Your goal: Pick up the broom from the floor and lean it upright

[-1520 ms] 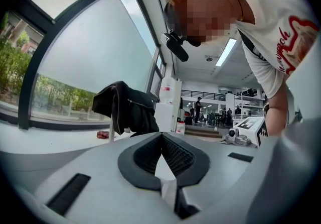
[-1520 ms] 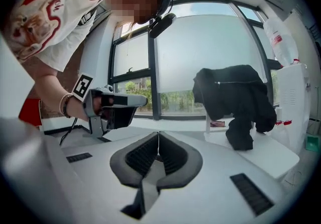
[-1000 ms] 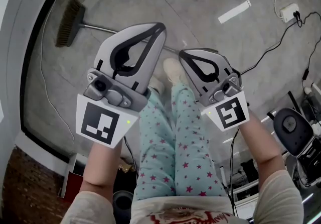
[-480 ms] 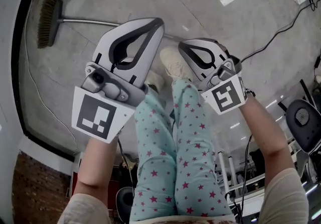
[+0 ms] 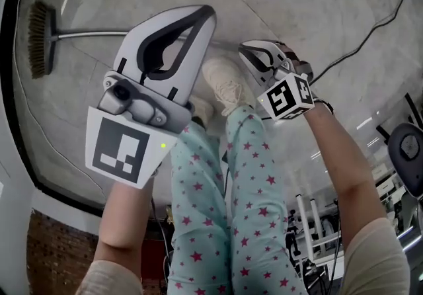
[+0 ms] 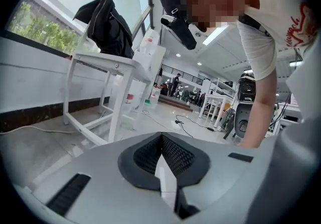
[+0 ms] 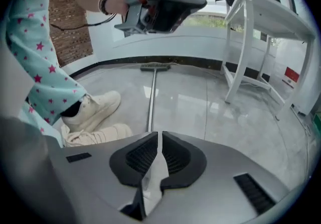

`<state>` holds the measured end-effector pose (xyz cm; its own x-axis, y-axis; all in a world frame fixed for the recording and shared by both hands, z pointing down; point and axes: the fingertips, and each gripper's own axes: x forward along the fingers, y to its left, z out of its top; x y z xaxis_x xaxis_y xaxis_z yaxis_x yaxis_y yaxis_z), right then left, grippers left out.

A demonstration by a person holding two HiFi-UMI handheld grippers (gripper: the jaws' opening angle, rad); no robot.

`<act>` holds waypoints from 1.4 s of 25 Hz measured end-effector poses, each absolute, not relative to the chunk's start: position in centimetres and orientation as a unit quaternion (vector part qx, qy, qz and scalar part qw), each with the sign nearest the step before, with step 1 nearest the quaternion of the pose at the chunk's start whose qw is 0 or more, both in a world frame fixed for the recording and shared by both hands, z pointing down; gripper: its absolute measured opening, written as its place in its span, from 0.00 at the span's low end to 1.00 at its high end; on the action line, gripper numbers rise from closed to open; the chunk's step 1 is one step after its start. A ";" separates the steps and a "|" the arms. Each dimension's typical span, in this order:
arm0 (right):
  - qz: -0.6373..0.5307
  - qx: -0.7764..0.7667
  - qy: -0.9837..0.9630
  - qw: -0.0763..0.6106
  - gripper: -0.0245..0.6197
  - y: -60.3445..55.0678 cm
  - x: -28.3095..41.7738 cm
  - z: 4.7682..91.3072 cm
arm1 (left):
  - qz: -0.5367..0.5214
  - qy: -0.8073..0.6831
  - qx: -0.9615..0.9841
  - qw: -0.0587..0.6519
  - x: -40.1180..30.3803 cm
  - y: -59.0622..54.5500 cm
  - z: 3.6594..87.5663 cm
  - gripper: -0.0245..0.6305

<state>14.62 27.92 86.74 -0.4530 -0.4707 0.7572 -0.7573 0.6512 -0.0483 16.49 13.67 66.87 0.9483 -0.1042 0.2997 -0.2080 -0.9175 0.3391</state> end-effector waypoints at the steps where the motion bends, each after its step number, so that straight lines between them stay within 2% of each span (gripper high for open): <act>1: 0.202 0.364 -0.826 0.381 0.08 28.8 14.5 88.3 | 0.137 -0.083 0.969 0.189 16.7 13.7 67.3 0.06; 4: 0.221 0.347 -0.813 0.412 0.08 31.1 14.4 91.8 | 0.134 -0.082 0.968 0.196 16.7 14.1 68.5 0.06; 5: 0.224 0.346 -0.809 0.419 0.13 31.5 14.4 92.6 | 0.138 -0.076 0.968 0.194 16.6 14.3 68.9 0.06; 6: 0.228 0.348 -0.805 0.424 0.23 31.7 14.4 93.3 | 0.142 -0.069 0.969 0.190 16.4 14.5 69.4 0.06; 7: 0.231 0.352 -0.801 0.426 0.25 31.7 14.6 93.9 | 0.148 -0.060 0.970 0.184 16.3 14.7 69.9 0.06; 14: 0.227 0.335 -0.807 0.430 0.25 32.2 15.0 95.4 | 0.159 -0.041 0.969 0.186 17.1 14.7 71.6 0.06; 19: 0.221 0.278 -0.805 0.476 0.25 34.7 14.3 97.1 | 0.156 -0.033 0.970 0.186 17.4 14.7 71.6 0.06; 23: 0.242 0.290 -0.792 0.479 0.26 34.9 14.8 97.8 | 0.154 -0.034 0.971 0.181 17.5 14.3 71.7 0.06; 25: 0.249 0.292 -0.785 0.486 0.19 34.8 15.0 97.8 | 0.154 -0.041 0.970 0.184 17.5 14.1 71.7 0.06; 26: 0.255 0.292 -0.781 0.489 0.19 34.8 14.9 97.7 | 0.155 -0.044 0.969 0.185 17.4 14.0 71.5 0.06; 30: 0.249 0.316 -0.780 0.479 0.19 33.3 15.2 94.5 | 0.161 -0.046 0.970 0.175 16.6 13.6 70.1 0.06; 35: 0.173 0.347 -0.810 0.440 0.19 28.5 14.1 83.1 | 0.137 -0.091 0.972 0.165 15.9 10.2 64.5 0.06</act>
